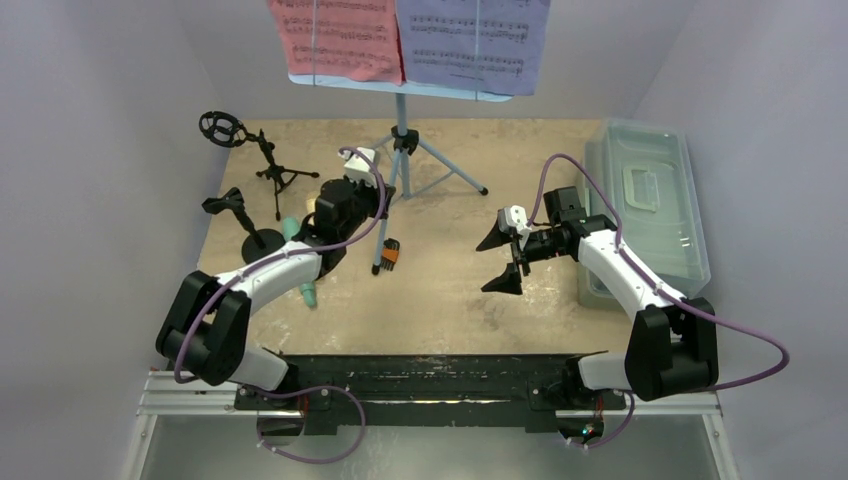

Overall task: Pack up the instrument practice props
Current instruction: Move the music stand to the center of the board.

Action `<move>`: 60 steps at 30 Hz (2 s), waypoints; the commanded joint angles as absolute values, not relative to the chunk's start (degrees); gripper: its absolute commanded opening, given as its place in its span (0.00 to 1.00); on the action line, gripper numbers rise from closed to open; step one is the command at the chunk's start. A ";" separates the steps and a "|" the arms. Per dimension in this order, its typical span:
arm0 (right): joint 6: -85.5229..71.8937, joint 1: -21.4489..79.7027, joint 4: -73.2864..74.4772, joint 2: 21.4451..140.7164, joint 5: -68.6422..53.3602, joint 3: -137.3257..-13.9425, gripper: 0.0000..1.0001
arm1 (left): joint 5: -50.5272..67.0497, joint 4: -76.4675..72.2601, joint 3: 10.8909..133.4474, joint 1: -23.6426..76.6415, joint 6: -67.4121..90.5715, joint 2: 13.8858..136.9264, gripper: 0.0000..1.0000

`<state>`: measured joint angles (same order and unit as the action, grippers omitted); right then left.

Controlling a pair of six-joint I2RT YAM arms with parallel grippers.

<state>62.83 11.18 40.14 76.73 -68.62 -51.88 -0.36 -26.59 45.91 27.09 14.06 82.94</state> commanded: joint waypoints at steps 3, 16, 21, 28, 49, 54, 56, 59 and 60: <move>64.25 10.80 41.40 76.11 -69.61 -54.40 0.99 | 1.02 -25.32 42.61 29.87 20.14 81.91 0.00; 64.42 10.38 41.65 76.12 -69.28 -54.49 0.99 | 0.35 -20.50 44.53 29.91 20.48 78.60 0.38; 64.67 10.20 41.91 76.03 -69.16 -54.58 0.99 | 0.23 -17.65 44.42 29.86 20.93 76.31 0.51; 65.38 9.00 42.67 75.44 -68.75 -54.84 0.99 | -3.08 -13.03 41.17 29.85 22.87 68.68 0.73; 58.17 4.31 50.01 65.10 -58.61 -59.76 0.99 | -5.39 10.51 37.89 29.42 15.12 43.35 1.00; 53.22 4.26 53.33 60.22 -51.47 -60.29 0.99 | -6.25 11.25 37.48 29.42 14.24 40.87 1.00; 49.19 4.03 52.59 58.06 -47.34 -60.13 0.99 | -7.06 11.99 37.62 29.36 13.55 40.43 1.00; 44.59 2.18 51.62 54.76 -42.62 -60.18 0.99 | -7.62 12.70 37.50 29.35 13.19 39.58 1.00; 43.98 0.94 51.90 53.95 -42.04 -60.51 0.99 | -7.64 12.74 37.40 29.36 13.11 39.31 1.00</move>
<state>51.13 3.75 51.09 57.32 -49.32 -58.17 -6.13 12.03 37.54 29.65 15.14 40.62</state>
